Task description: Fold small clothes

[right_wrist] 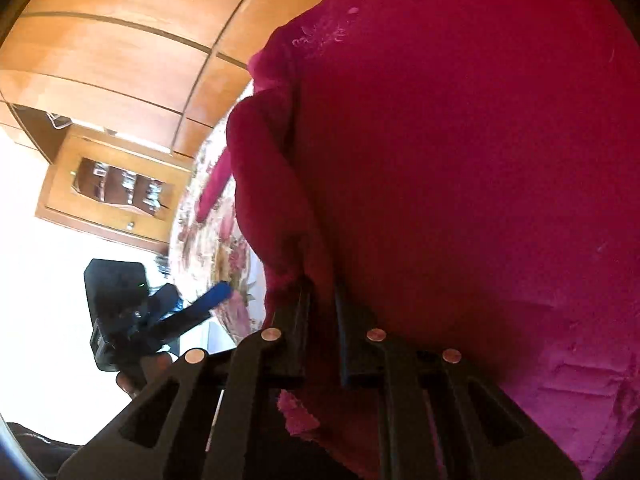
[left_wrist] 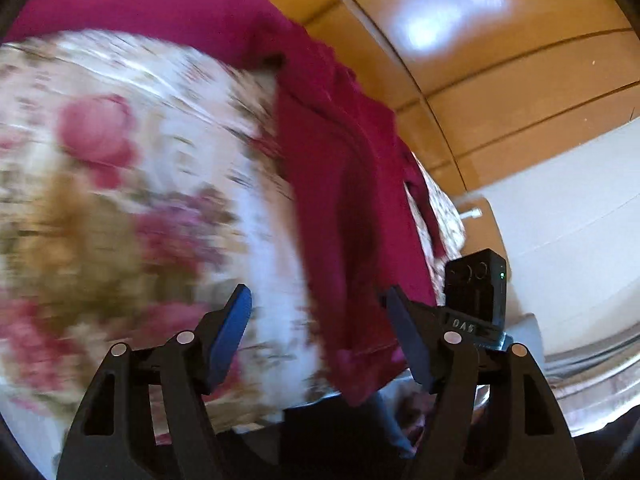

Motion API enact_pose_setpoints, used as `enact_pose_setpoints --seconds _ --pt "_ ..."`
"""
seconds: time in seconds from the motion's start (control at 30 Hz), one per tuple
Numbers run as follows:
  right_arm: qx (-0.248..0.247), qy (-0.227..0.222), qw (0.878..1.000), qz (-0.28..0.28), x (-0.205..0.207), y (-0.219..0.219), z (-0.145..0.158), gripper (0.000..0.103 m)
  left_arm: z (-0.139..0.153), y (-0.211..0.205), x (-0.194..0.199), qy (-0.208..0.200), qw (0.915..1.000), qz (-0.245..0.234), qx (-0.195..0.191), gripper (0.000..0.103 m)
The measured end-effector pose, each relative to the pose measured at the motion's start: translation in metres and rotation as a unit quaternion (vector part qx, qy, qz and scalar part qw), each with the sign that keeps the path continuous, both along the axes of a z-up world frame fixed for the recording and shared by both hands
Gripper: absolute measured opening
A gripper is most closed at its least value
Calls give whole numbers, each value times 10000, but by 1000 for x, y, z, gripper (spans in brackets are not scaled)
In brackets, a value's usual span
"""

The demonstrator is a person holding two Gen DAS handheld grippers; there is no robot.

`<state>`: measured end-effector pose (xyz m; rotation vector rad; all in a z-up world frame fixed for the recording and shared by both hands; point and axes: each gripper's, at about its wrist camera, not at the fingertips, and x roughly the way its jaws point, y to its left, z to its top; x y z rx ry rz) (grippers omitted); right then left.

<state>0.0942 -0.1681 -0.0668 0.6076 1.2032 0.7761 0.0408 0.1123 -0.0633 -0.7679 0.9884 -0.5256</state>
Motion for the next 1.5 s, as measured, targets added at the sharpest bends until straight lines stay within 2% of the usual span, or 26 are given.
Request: enact_pose_setpoints --seconds 0.07,0.17,0.23,0.3,0.37,0.4,0.43,0.47,0.5,0.53,0.6,0.77,0.83,0.93,1.03,1.07,1.13,1.2,1.23,1.27,1.3,1.33,1.37,1.5 --pt "31 -87 9999 140 -3 1 3 12 -2 -15 10 50 9998 -181 -98 69" --pt "37 -130 9997 221 -5 7 3 25 -1 -32 21 77 9989 -358 -282 69" --pt "-17 -286 9991 311 -14 10 7 30 0 -40 28 59 9990 -396 -184 69" --pt "-89 -405 9982 438 -16 18 8 45 0 -48 33 55 9990 -428 -97 69" --pt "-130 -535 9968 574 -20 21 11 53 1 -53 37 20 9987 -515 -15 69" --pt "-208 -610 9959 636 -20 26 12 57 1 -56 40 4 9985 -539 85 66" --pt "-257 -649 9952 691 -21 28 13 60 1 -59 41 5 9982 -569 194 47" --pt "-242 -638 9948 761 -22 28 15 69 0 -60 42 20 9977 -602 323 37" --pt "-209 -619 9947 800 -23 28 15 75 0 -61 42 30 9972 -579 482 19" --pt "-196 -633 9943 840 -29 25 19 77 1 -57 40 24 9967 -517 626 6" --pt "-336 -797 9923 882 -30 16 25 83 4 -43 33 0 9973 -442 592 6" --pt "-681 -1029 9880 926 -30 8 32 84 29 12 -9 -337 9960 -113 821 5" --pt "-729 -982 9852 1204 -33 22 28 84 36 42 -32 -368 9939 134 1029 3" --pt "-829 -992 9787 1595 -39 49 18 84 30 59 -46 -172 9892 388 1404 0" --pt "-1157 -1024 9722 1761 -36 82 9 87 -5 66 -47 519 9758 558 2049 0" --pt "-1326 -1112 9674 1849 -37 90 10 88 -16 68 -46 739 9733 584 2093 0" --pt "-1386 -1133 9647 1931 -36 92 14 88 -24 76 -45 830 9741 751 1965 0" --pt "-1372 -1104 9649 1950 -34 88 17 87 -21 91 -41 751 9767 1056 1714 0" --pt "-1374 -1077 9654 1936 -31 90 16 87 -18 98 -39 685 9756 1170 1728 8" --pt "-1353 -1047 9671 1884 -28 86 16 86 -11 107 -34 581 9704 1424 1863 18" --pt "-1327 -1022 9688 1828 -29 85 16 86 -5 117 -29 509 9635 1694 2009 44" --pt "-1310 -1005 9706 1751 -26 86 18 86 -1 126 -24 460 9589 1889 2067 62" --pt "-1318 -1030 9720 1650 -22 85 21 86 6 142 -17 385 9501 2238 2139 64" --pt "-1367 -1271 9749 1214 -10 85 34 86 14 187 13 405 9262 2938 2329 64"
